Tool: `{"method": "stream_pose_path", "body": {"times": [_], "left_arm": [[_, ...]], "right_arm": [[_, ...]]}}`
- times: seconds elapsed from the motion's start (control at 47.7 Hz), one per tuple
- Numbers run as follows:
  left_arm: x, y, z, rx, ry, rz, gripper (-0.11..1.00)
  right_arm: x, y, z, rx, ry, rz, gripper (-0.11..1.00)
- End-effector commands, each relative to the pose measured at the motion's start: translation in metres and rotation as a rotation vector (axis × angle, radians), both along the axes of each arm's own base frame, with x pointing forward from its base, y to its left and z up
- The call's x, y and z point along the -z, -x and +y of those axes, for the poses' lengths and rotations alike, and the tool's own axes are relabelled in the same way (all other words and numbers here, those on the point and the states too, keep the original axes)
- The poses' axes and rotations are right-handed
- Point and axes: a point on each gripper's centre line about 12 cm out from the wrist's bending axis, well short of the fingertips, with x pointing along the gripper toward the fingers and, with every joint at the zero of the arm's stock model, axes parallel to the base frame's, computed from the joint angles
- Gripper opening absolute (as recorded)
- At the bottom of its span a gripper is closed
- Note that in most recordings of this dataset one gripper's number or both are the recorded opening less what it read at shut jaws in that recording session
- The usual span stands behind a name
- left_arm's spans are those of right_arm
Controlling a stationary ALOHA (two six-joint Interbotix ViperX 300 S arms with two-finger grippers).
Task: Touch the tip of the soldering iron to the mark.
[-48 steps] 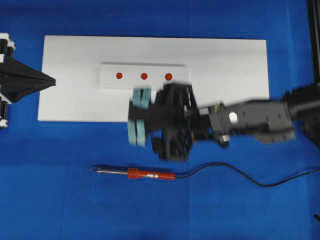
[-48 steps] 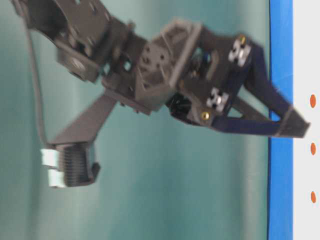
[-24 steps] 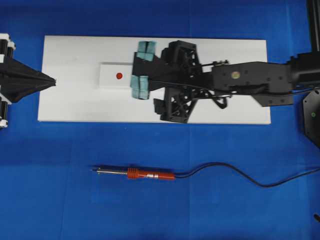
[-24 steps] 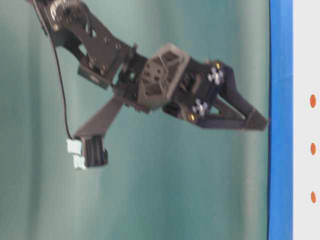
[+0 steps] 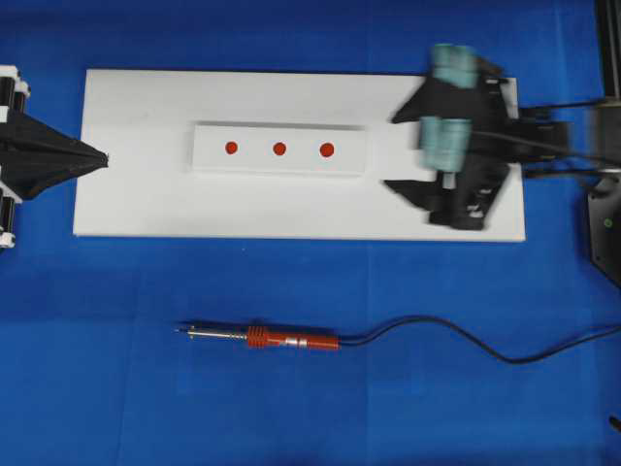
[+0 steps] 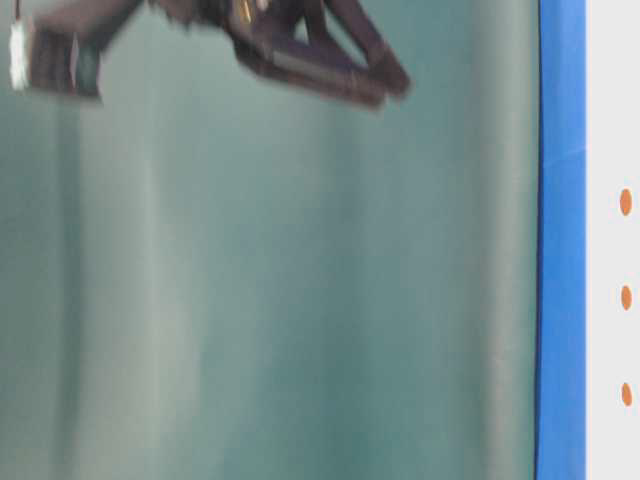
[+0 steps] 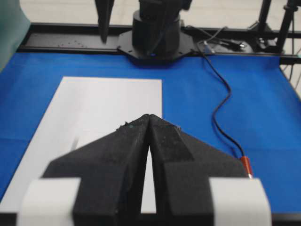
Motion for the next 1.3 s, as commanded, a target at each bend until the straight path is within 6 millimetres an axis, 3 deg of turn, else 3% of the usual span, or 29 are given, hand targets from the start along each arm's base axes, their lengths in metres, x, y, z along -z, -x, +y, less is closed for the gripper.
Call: {"method": "stream_pose_path", "body": {"times": [0.0, 0.293, 0.608, 0.964, 1.278], "left_arm": [[-0.004, -0.001, 0.001, -0.003, 0.0, -0.012, 0.0], [-0.004, -0.001, 0.0, -0.001, -0.003, -0.011, 0.0], [-0.004, -0.001, 0.001, -0.003, -0.003, -0.009, 0.0], [-0.004, -0.001, 0.001, -0.003, -0.002, -0.012, 0.0], [-0.005, 0.0, 0.001, -0.003, -0.002, -0.015, 0.0]], "right_arm": [[-0.018, 0.022, 0.001, -0.01, -0.001, -0.102, 0.87], [-0.013, 0.081, -0.002, -0.007, 0.003, -0.221, 0.86], [0.007, 0.116, -0.002, -0.006, 0.007, -0.291, 0.86], [0.025, 0.127, -0.001, -0.015, 0.005, -0.315, 0.86], [0.026, 0.128, -0.001, -0.013, 0.003, -0.316, 0.86]]}}
